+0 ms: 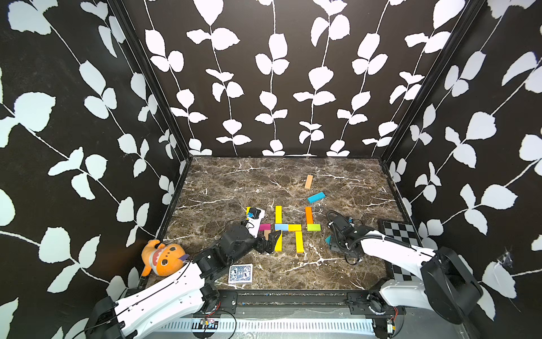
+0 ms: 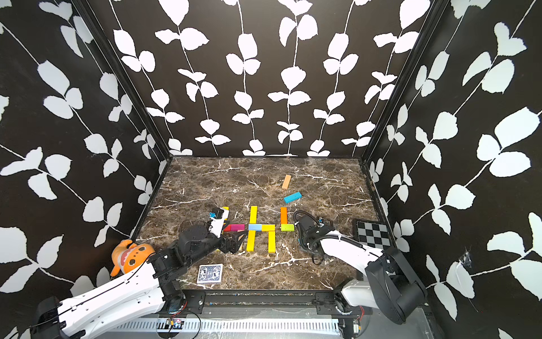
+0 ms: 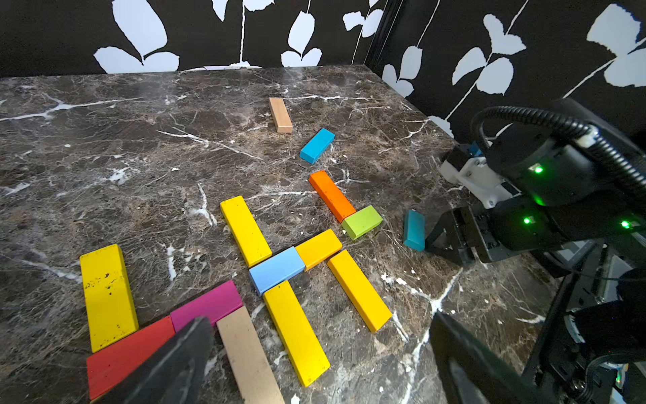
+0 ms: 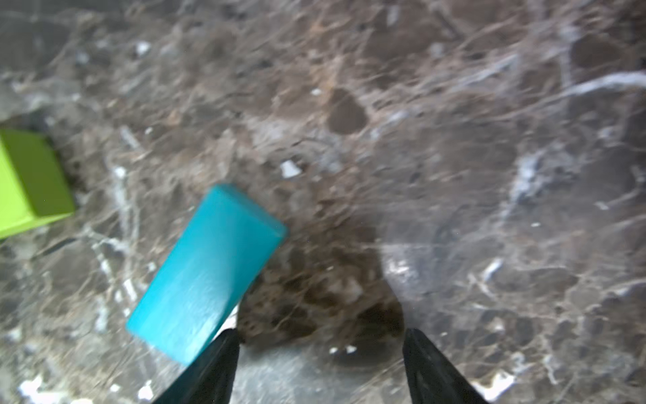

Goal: Assemble the letter h with building blocks
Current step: Place the building block at the center of the board.

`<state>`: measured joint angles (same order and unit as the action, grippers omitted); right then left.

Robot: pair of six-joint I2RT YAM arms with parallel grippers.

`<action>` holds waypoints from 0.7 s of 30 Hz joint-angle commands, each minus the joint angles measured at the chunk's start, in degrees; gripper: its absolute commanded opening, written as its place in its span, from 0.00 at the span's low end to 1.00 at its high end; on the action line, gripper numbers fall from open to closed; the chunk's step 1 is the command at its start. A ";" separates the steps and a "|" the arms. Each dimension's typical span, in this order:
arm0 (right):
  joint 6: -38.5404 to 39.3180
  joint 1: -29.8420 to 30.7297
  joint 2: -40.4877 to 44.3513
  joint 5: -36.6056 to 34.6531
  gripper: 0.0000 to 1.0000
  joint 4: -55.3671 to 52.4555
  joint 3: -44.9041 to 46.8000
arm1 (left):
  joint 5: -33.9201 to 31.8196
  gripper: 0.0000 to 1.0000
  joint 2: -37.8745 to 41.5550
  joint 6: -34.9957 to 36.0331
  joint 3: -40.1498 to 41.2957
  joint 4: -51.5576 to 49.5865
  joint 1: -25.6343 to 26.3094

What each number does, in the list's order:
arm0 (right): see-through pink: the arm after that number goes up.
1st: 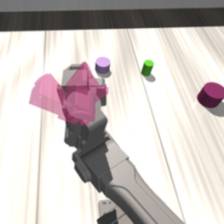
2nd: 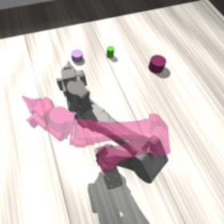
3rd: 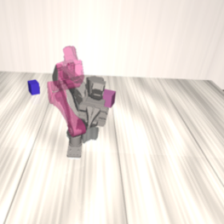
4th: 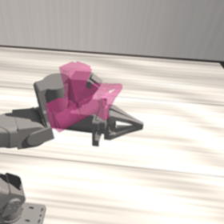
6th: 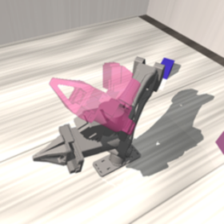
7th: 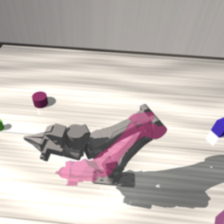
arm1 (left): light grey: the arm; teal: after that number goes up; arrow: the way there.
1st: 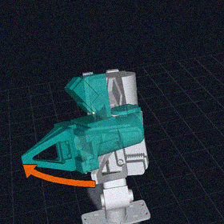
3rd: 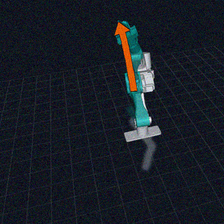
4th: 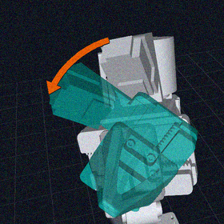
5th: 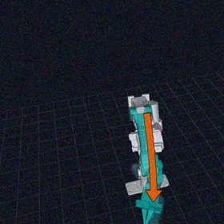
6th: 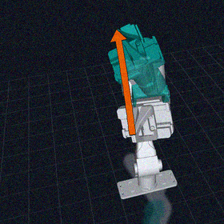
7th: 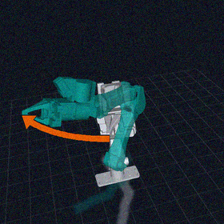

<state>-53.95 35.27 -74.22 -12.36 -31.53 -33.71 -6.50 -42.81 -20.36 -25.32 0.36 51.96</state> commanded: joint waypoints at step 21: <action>23.98 -1.69 -8.07 1.35 0.92 -6.04 -12.01 | -0.50 0.99 -0.57 1.32 -1.35 -0.87 -0.20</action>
<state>-31.79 33.74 -81.54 -9.52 -35.46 -44.34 -6.52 -44.53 -19.84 -25.34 0.08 51.96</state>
